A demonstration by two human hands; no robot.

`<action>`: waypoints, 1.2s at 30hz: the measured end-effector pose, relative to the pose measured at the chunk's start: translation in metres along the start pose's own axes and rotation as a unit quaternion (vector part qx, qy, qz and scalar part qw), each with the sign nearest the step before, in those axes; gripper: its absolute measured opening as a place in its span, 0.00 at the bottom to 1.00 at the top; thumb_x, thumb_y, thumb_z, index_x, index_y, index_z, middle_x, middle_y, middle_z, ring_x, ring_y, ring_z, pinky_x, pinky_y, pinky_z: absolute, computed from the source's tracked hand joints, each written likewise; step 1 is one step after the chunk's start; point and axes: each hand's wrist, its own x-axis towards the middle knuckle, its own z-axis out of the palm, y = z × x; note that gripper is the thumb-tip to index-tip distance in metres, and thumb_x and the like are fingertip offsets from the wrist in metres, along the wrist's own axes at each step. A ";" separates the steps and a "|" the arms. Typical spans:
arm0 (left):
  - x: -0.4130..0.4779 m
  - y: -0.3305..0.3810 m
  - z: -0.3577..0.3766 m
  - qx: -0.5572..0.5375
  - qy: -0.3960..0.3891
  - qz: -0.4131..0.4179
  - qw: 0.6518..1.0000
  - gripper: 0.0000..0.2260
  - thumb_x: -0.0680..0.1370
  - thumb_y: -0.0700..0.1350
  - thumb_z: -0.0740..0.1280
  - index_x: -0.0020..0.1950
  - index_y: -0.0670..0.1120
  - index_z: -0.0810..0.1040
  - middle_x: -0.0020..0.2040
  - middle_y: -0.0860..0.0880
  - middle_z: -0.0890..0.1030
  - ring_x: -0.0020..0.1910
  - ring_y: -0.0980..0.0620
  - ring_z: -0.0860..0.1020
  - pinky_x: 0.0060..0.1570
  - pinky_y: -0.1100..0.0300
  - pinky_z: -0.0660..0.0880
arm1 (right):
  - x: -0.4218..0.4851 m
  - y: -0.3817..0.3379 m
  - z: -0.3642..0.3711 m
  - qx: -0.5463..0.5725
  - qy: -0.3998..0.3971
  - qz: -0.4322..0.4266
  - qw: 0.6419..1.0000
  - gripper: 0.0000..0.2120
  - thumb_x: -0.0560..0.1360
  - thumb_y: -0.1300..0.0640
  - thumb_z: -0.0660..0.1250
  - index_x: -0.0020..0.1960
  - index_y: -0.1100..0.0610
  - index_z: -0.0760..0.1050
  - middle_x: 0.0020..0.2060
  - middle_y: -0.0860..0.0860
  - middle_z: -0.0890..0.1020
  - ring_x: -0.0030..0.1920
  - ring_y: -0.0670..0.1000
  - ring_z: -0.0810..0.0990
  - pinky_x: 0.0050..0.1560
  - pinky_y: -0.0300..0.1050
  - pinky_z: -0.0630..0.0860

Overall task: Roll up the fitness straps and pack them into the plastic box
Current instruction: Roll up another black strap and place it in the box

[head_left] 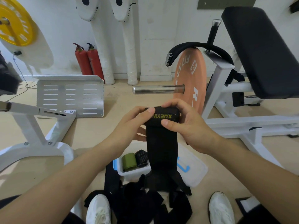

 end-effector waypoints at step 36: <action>0.003 -0.010 -0.007 -0.018 -0.051 -0.009 0.999 0.25 0.71 0.56 0.72 0.67 0.53 0.74 0.60 0.47 0.83 0.55 0.47 0.85 0.54 0.47 0.83 | 0.001 -0.009 0.005 0.153 -0.006 0.096 0.983 0.14 0.79 0.68 0.64 0.62 0.56 0.73 0.57 0.58 0.78 0.55 0.55 0.81 0.54 0.54 0.82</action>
